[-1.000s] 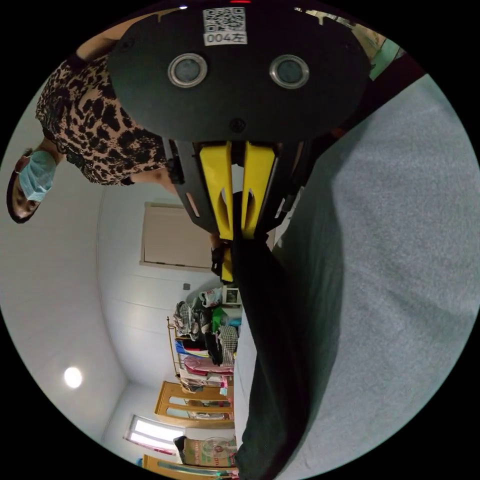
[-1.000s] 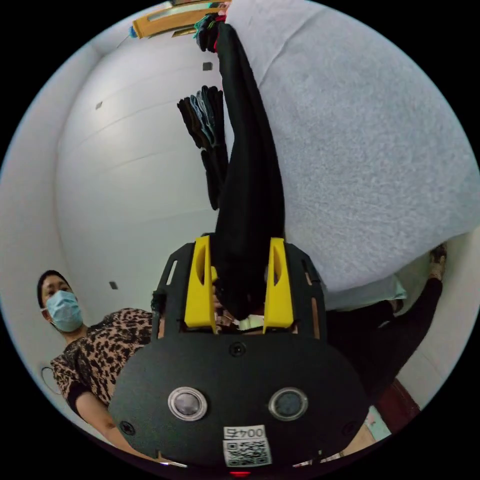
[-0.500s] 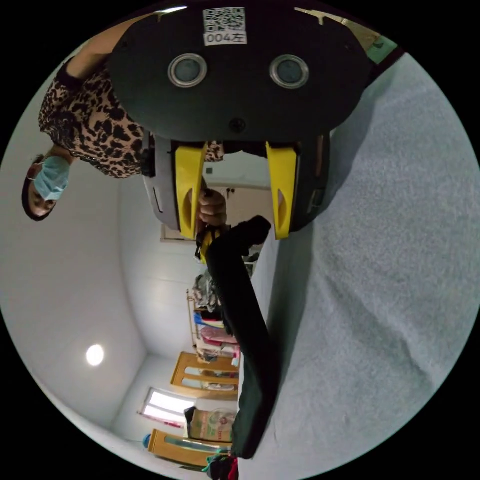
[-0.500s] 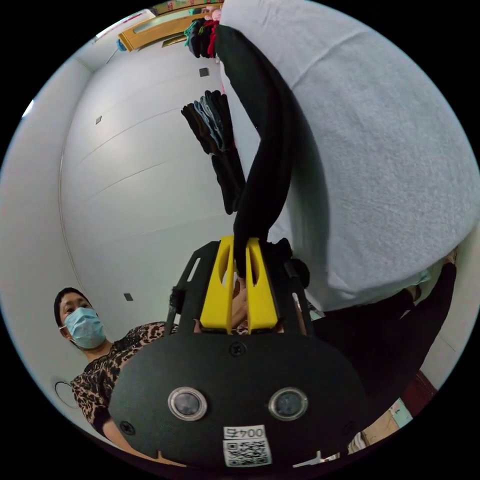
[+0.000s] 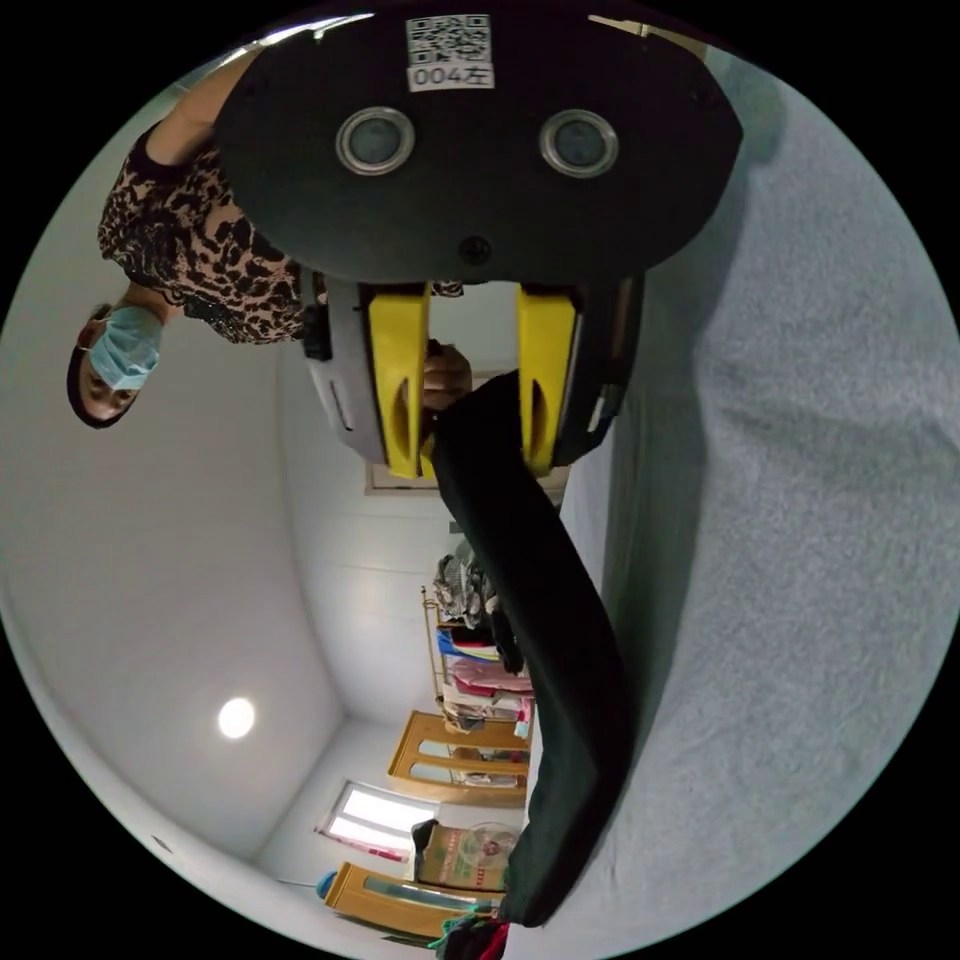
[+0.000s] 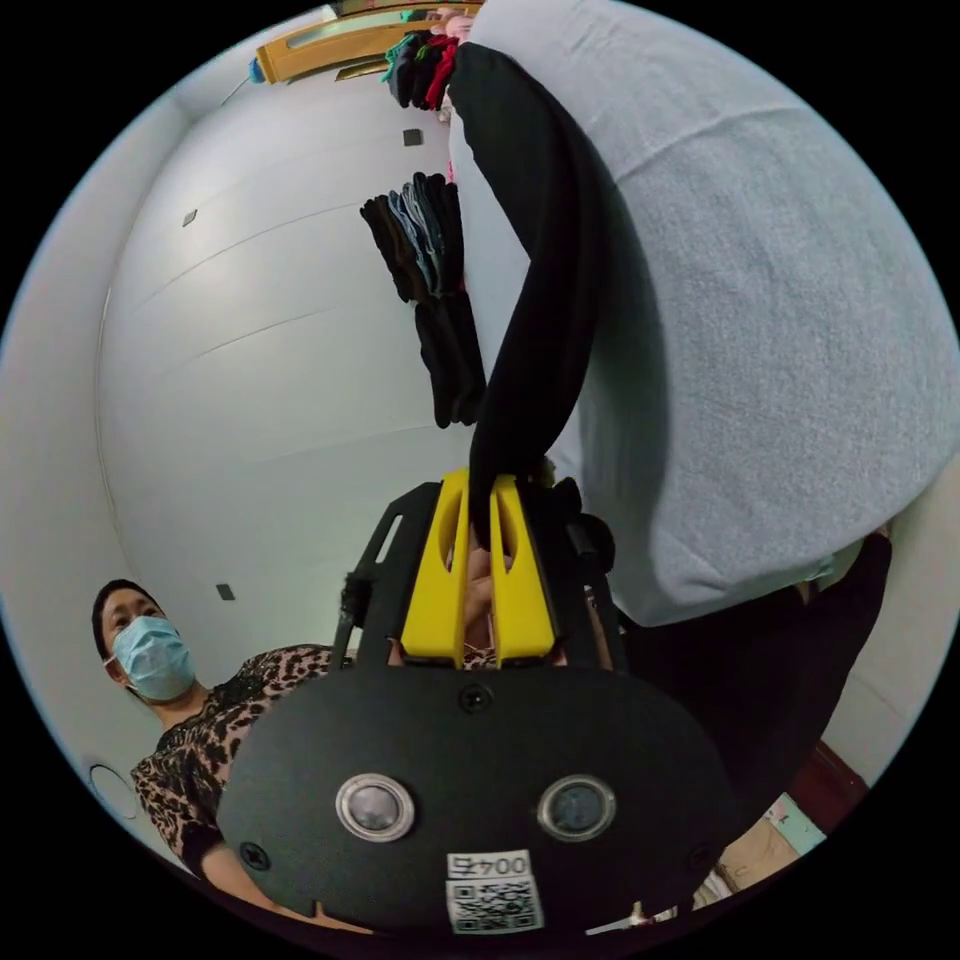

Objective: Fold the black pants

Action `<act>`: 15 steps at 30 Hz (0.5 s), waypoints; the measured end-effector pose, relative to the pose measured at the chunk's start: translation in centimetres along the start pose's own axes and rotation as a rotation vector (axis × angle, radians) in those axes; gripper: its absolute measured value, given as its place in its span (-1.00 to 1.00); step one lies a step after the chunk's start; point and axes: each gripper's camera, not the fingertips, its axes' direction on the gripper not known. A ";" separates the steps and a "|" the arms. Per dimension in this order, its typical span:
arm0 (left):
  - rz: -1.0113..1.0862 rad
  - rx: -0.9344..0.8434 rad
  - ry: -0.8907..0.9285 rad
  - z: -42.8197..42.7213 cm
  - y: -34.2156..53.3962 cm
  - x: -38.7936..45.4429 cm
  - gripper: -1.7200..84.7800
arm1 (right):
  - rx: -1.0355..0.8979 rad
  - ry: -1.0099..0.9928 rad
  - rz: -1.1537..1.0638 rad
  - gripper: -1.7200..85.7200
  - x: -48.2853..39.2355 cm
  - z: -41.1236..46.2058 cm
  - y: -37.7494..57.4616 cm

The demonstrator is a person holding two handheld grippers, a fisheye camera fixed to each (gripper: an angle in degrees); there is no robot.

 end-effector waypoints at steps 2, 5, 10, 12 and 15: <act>-0.002 -0.043 -0.063 0.5 0.3 0.7 -0.80 | 0.008 0.078 -0.032 -0.86 -1.6 0.9 -0.3; 0.012 -0.066 -0.135 0.4 0.8 2.9 -0.83 | 0.024 0.235 -0.137 -0.87 -5.1 2.6 -0.3; 0.086 -0.124 -0.232 0.0 2.5 8.3 -0.86 | 0.052 0.408 -0.289 -0.87 -11.0 5.9 0.9; 0.128 -0.133 -0.278 -0.2 3.7 10.6 -0.87 | 0.055 0.436 -0.316 -0.87 -12.3 7.3 1.6; 0.163 -0.124 -0.322 -0.9 5.9 13.6 -0.87 | 0.070 0.450 -0.339 -0.89 -14.0 9.1 3.0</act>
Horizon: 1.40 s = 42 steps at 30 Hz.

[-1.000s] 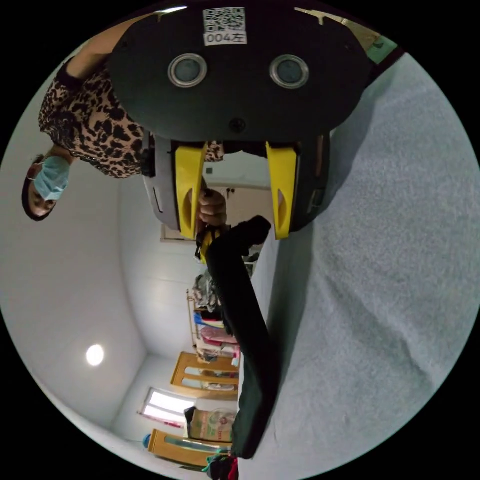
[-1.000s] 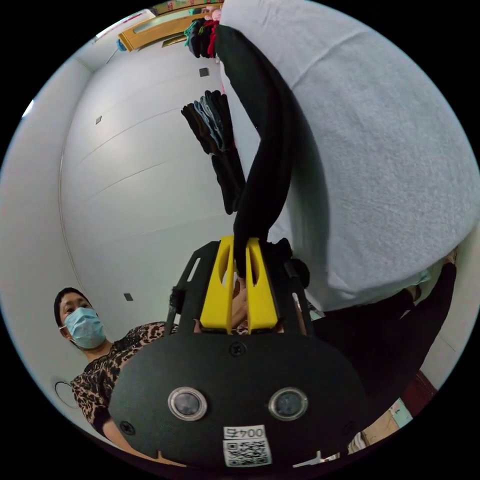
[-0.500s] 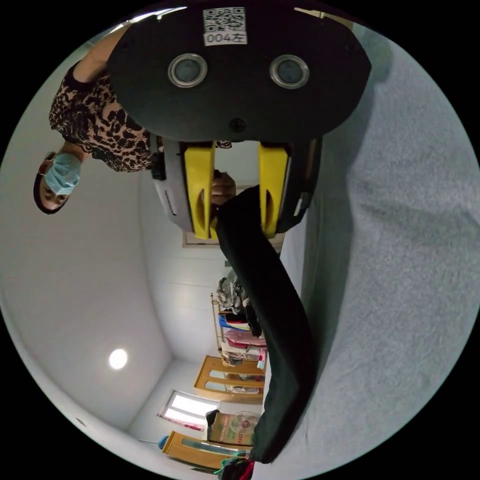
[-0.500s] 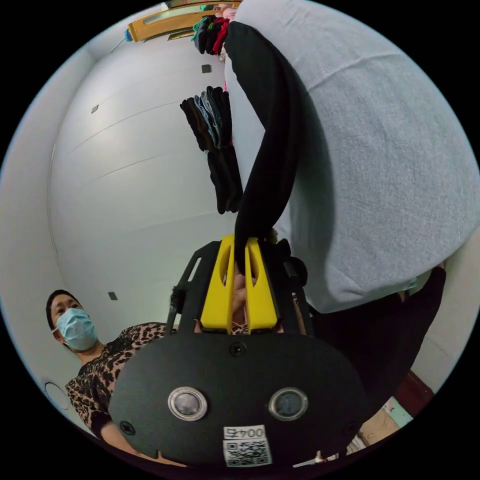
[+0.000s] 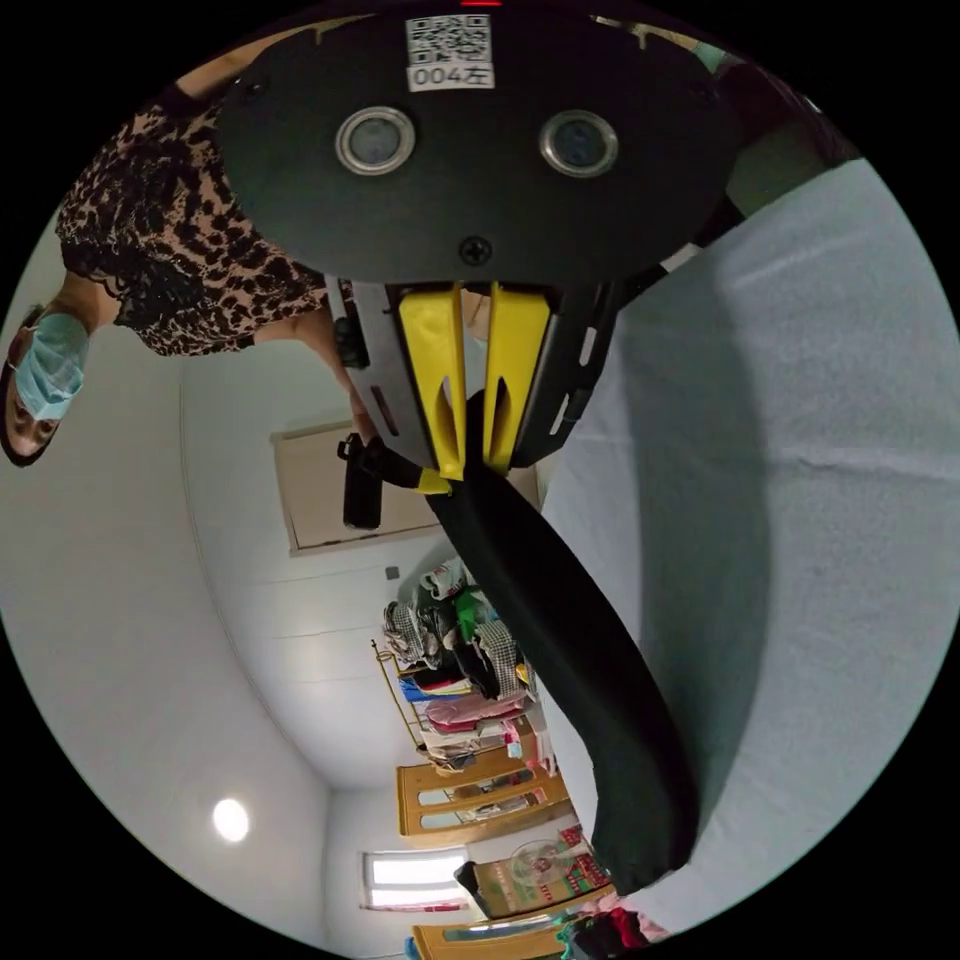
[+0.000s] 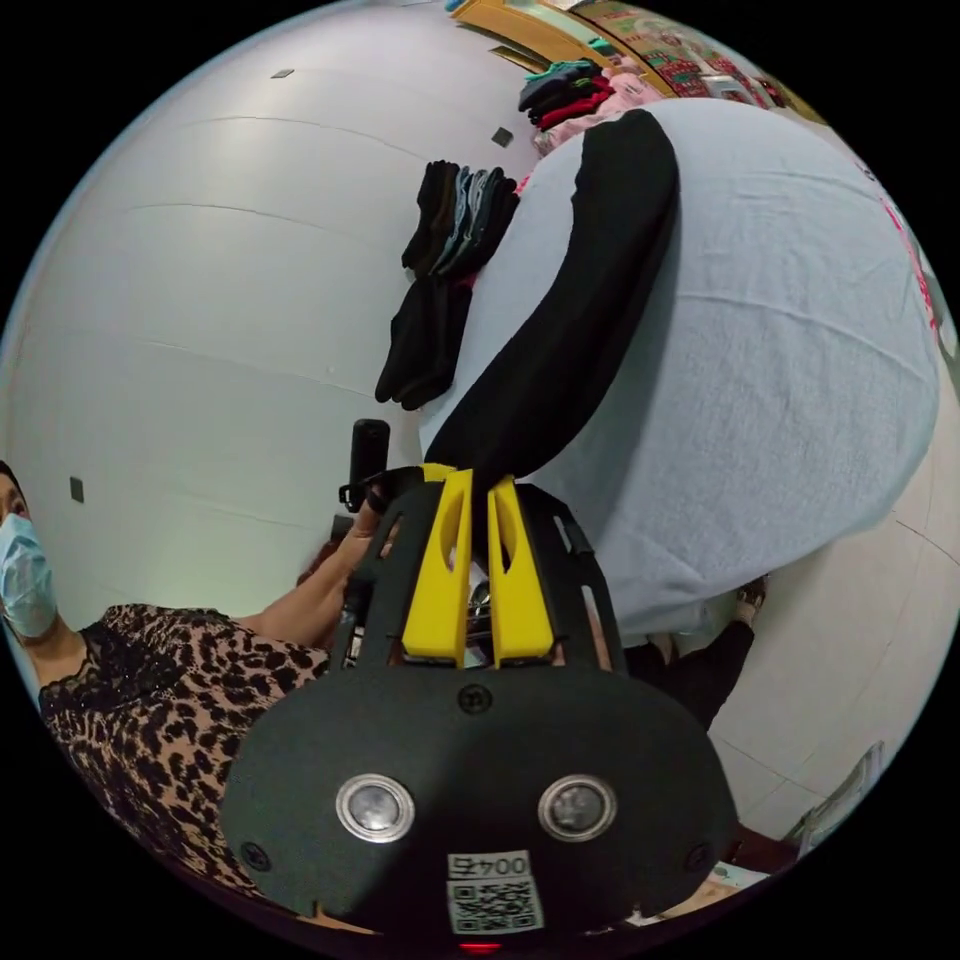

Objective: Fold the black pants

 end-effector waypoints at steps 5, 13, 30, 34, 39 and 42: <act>0.013 -0.001 -0.072 -2.0 5.9 4.3 -0.88 | -0.063 0.052 -0.076 -0.95 -4.1 2.5 2.4; -0.092 0.051 -0.020 -1.1 19.8 7.4 -0.89 | -0.174 -0.031 -0.053 -0.97 -4.3 5.7 8.3; -0.157 0.075 -0.041 0.4 30.8 21.2 -0.89 | -0.107 -0.148 -0.102 -0.97 -1.2 4.6 12.9; -0.076 0.046 -0.020 -2.1 23.1 26.2 -0.89 | -0.022 -0.134 -0.157 -0.97 -2.0 2.9 7.2; -0.057 0.006 0.040 -5.1 13.1 27.3 -0.89 | 0.022 -0.070 -0.155 -0.97 -0.5 3.7 -0.4; -0.078 -0.003 0.053 -6.6 7.2 26.5 -0.89 | 0.032 -0.045 -0.119 -0.97 2.0 5.1 -5.0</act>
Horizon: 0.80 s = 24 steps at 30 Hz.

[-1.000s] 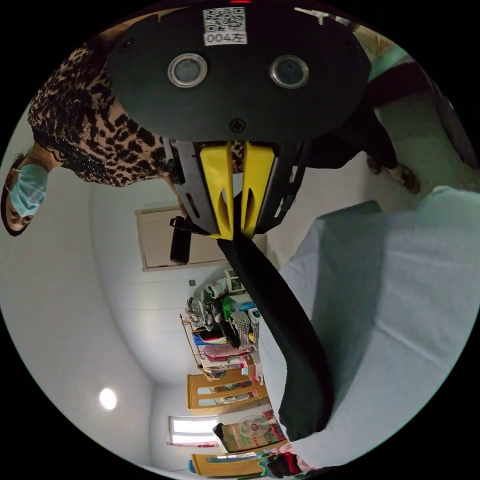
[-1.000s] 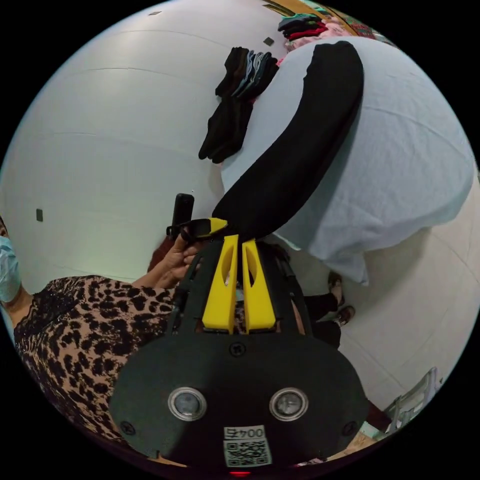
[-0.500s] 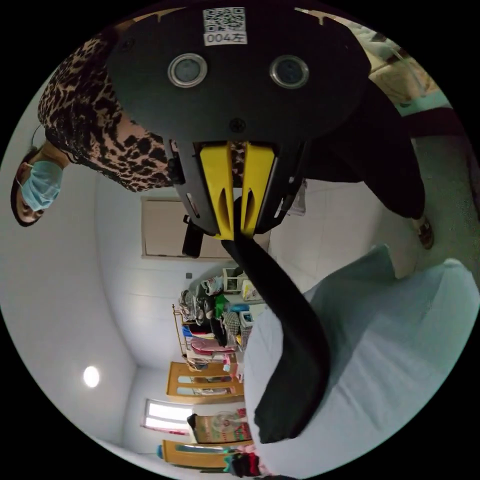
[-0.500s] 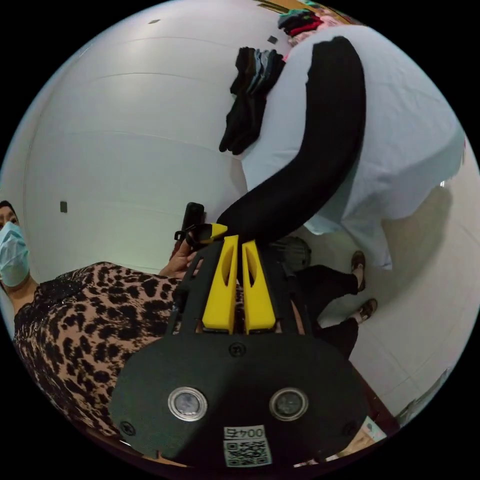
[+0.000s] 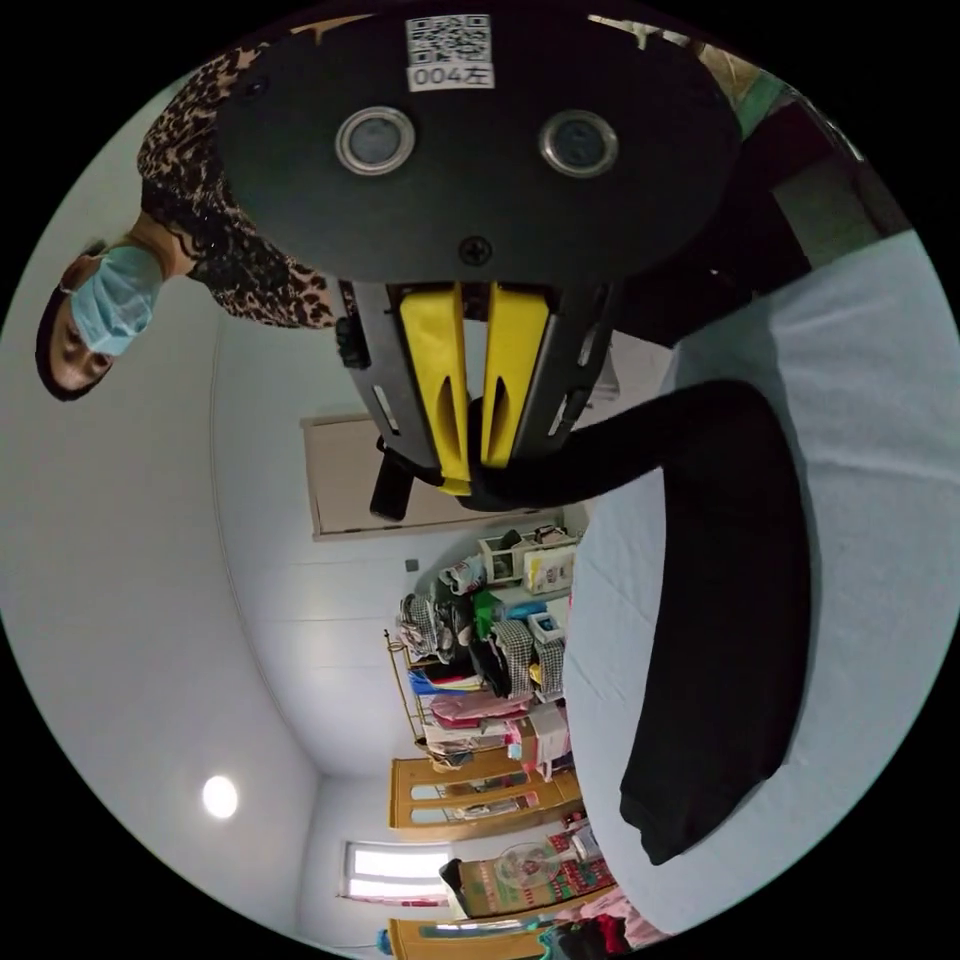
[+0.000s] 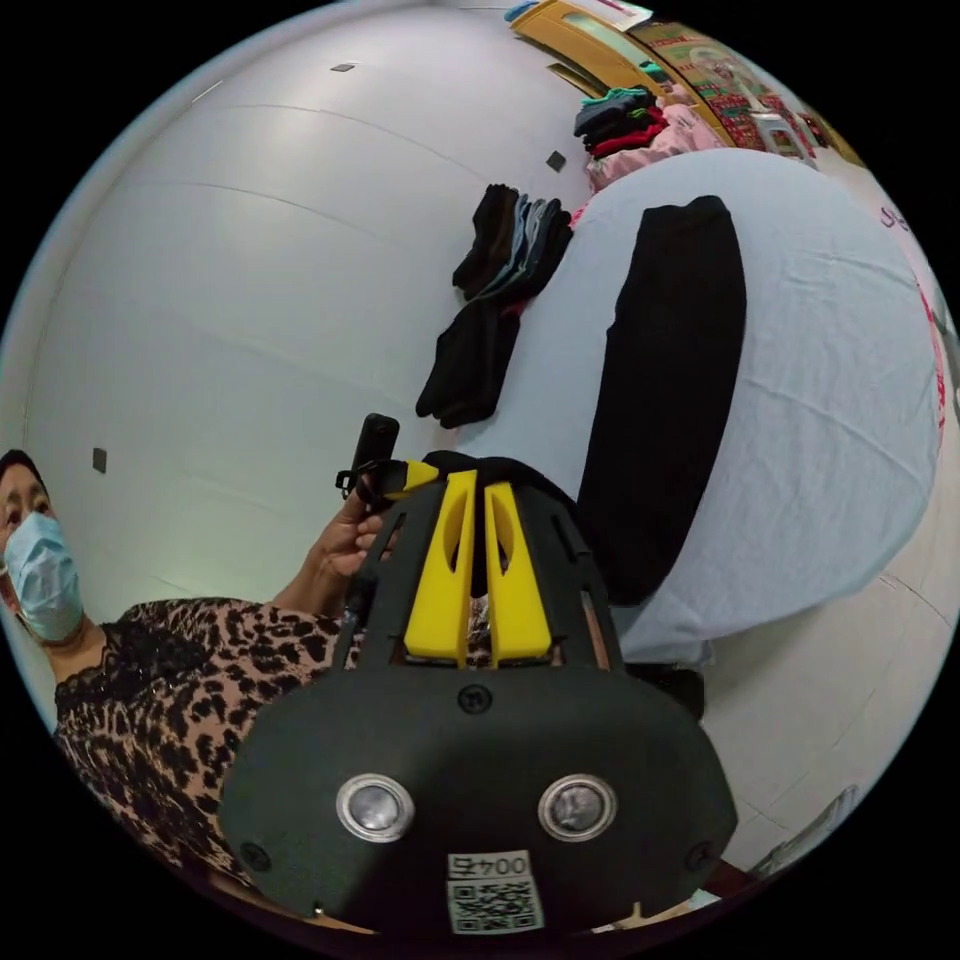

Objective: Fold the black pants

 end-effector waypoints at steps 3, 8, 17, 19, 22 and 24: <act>-0.049 -0.016 0.017 -0.7 -5.2 -1.3 -0.89 | -0.018 0.014 0.056 -0.97 4.3 1.7 -4.0; -0.168 0.002 0.017 -1.8 -12.3 -4.3 -0.88 | -0.097 0.030 0.149 -0.96 12.8 5.8 -10.1; -0.349 0.122 -0.024 -3.7 -19.6 -10.2 -0.88 | -0.269 0.017 0.265 -0.89 27.2 14.4 -18.4; -0.391 0.137 -0.006 -3.9 -20.4 -11.6 -0.87 | -0.300 0.003 0.303 -0.86 30.1 15.8 -19.2; -0.437 0.128 -0.045 -4.7 -21.8 -12.4 -0.86 | -0.286 0.000 0.384 -0.83 34.1 16.4 -19.5; -0.442 0.133 -0.055 -5.4 -22.4 -12.3 -0.85 | -0.238 -0.017 0.410 -0.79 35.8 15.7 -19.4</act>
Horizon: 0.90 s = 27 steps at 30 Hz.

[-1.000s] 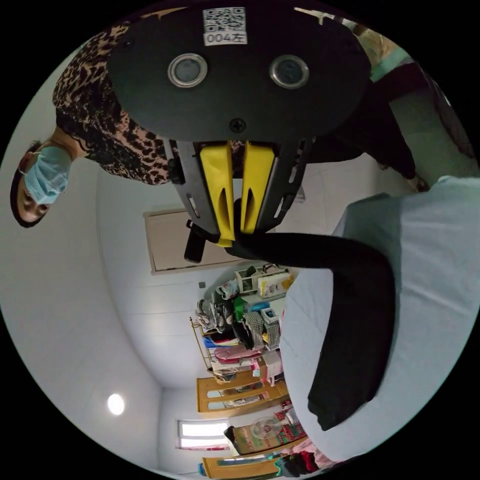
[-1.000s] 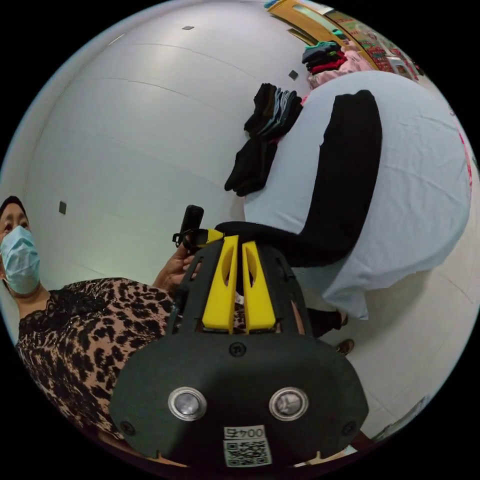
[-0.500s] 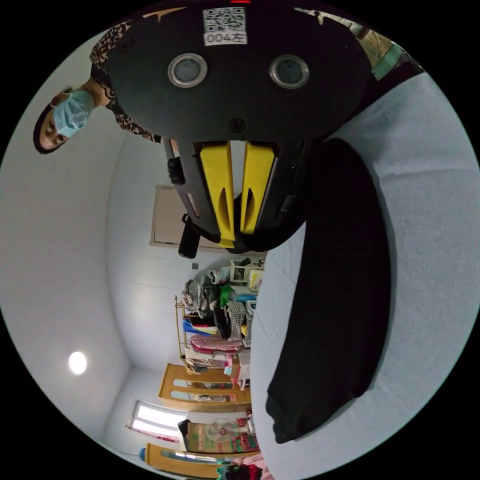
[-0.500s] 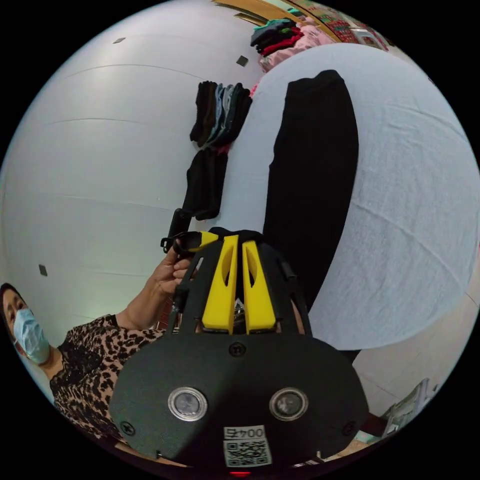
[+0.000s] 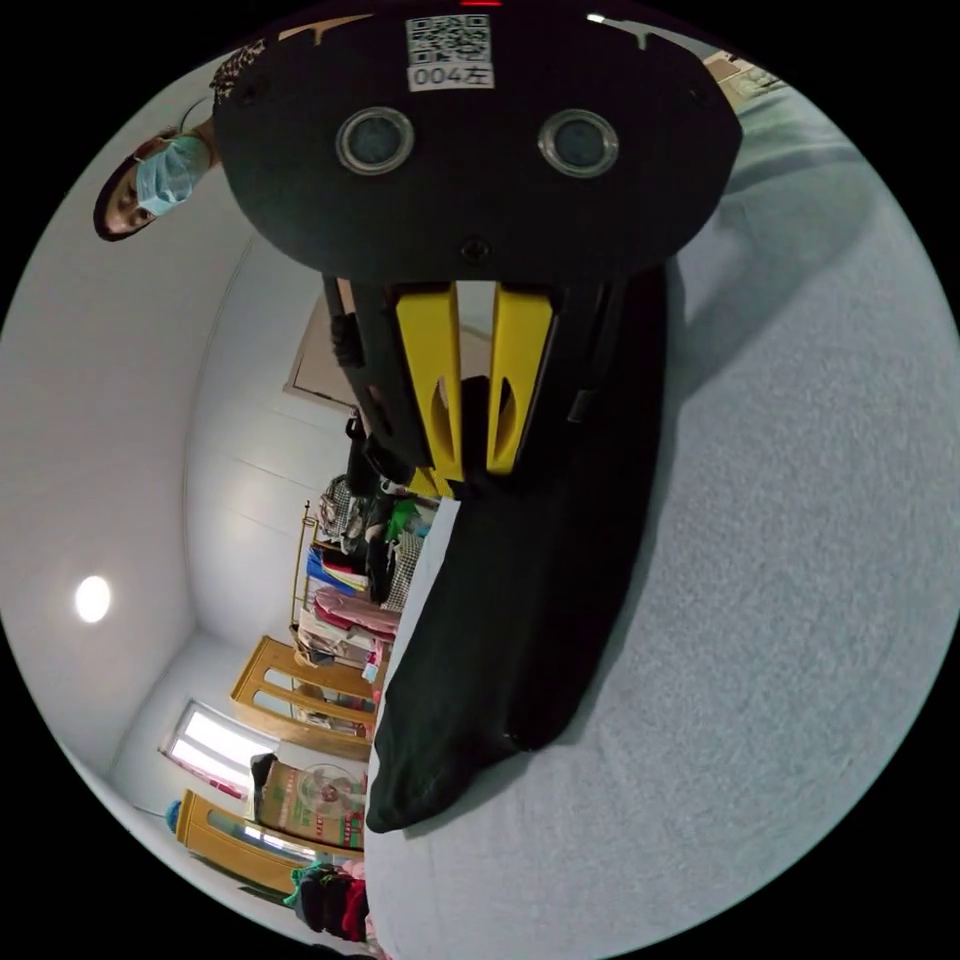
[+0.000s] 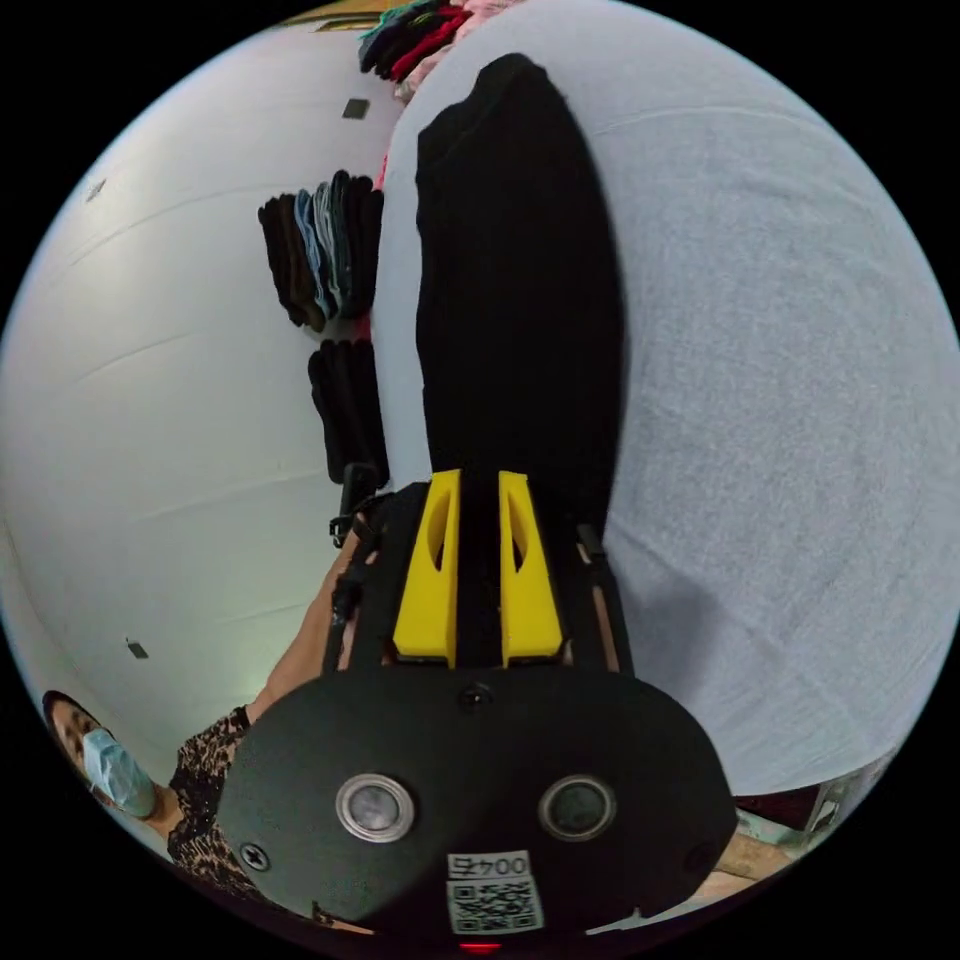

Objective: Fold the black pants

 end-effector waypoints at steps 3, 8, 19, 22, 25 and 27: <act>-0.009 -0.007 0.022 -0.7 -0.6 0.4 -0.81 | 0.087 0.003 -0.006 -0.77 1.1 -1.9 0.2; 0.017 -0.058 0.076 -2.4 -1.3 1.6 -0.72 | 0.095 0.137 -0.205 -0.74 -3.8 -1.4 4.7; -0.049 -0.281 0.079 -4.6 -3.5 2.4 -0.68 | -0.215 0.236 -0.345 -0.77 -5.4 10.0 7.5; -0.020 -0.336 0.056 -5.1 -3.7 3.4 -0.71 | -0.094 0.172 -0.220 -0.76 -3.7 6.6 4.4; 0.000 -0.334 0.125 -6.3 -3.2 3.0 -0.75 | 0.019 0.112 -0.158 -0.74 -3.0 2.4 2.9; 0.017 -0.325 0.163 -7.1 -2.4 2.2 -0.76 | 0.043 0.130 -0.168 -0.74 -3.4 0.7 3.2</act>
